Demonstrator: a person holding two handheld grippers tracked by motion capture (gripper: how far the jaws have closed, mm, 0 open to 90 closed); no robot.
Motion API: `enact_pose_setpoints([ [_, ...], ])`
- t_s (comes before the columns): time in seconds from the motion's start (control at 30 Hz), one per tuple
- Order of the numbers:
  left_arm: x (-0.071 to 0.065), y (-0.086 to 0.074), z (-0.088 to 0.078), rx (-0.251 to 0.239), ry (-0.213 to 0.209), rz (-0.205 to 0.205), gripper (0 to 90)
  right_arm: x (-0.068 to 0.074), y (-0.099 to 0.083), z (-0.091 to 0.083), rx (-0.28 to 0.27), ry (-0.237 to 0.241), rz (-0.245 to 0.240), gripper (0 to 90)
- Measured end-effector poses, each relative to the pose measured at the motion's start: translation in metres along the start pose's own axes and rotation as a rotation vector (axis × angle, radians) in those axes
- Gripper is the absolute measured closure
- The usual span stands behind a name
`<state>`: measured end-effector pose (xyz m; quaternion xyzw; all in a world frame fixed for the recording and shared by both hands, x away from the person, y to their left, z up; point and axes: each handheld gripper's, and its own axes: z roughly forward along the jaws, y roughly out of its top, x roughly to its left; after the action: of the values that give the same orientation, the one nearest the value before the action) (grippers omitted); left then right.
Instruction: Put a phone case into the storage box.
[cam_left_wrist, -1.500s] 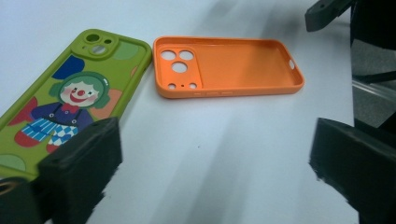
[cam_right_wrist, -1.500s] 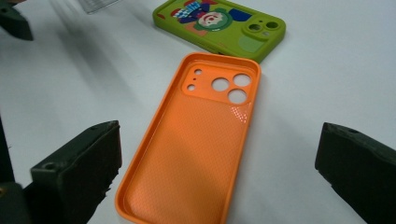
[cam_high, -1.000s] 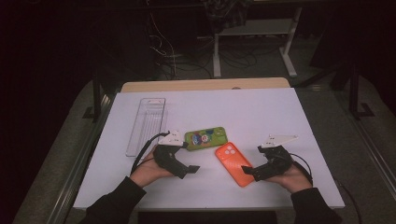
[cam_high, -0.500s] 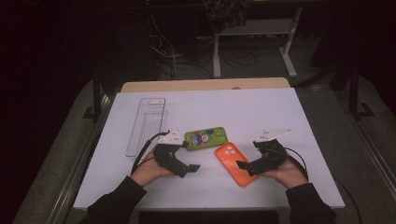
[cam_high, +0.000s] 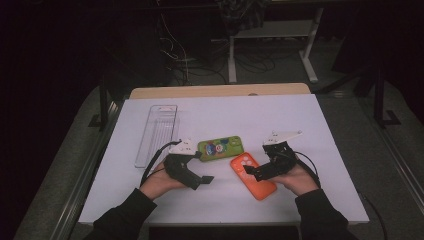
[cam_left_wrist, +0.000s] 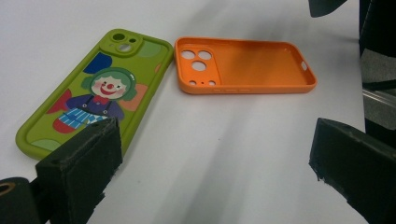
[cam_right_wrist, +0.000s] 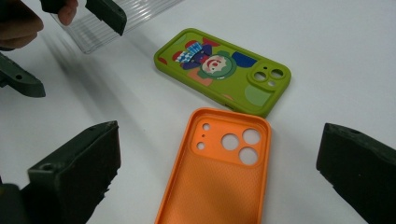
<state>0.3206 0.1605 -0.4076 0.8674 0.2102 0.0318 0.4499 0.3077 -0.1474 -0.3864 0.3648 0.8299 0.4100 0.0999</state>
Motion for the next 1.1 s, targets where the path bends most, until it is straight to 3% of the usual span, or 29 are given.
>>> enact_pose_setpoints([
  [0.3,0.0,0.0,0.001,0.02,-0.005,0.014,2.0,0.001,-0.004,0.004,0.024,-0.028,0.011,0.0],
  [0.4,0.0,0.0,0.001,0.026,-0.007,0.017,2.0,0.002,-0.007,0.007,0.048,-0.031,0.038,0.0],
  [0.6,-0.001,-0.001,0.001,0.024,-0.008,-0.001,2.0,0.004,-0.014,0.014,0.079,-0.042,0.036,0.0],
  [1.1,-0.001,-0.001,0.002,0.029,0.0,0.003,2.0,0.004,-0.028,0.029,0.143,-0.076,0.036,0.0],
])
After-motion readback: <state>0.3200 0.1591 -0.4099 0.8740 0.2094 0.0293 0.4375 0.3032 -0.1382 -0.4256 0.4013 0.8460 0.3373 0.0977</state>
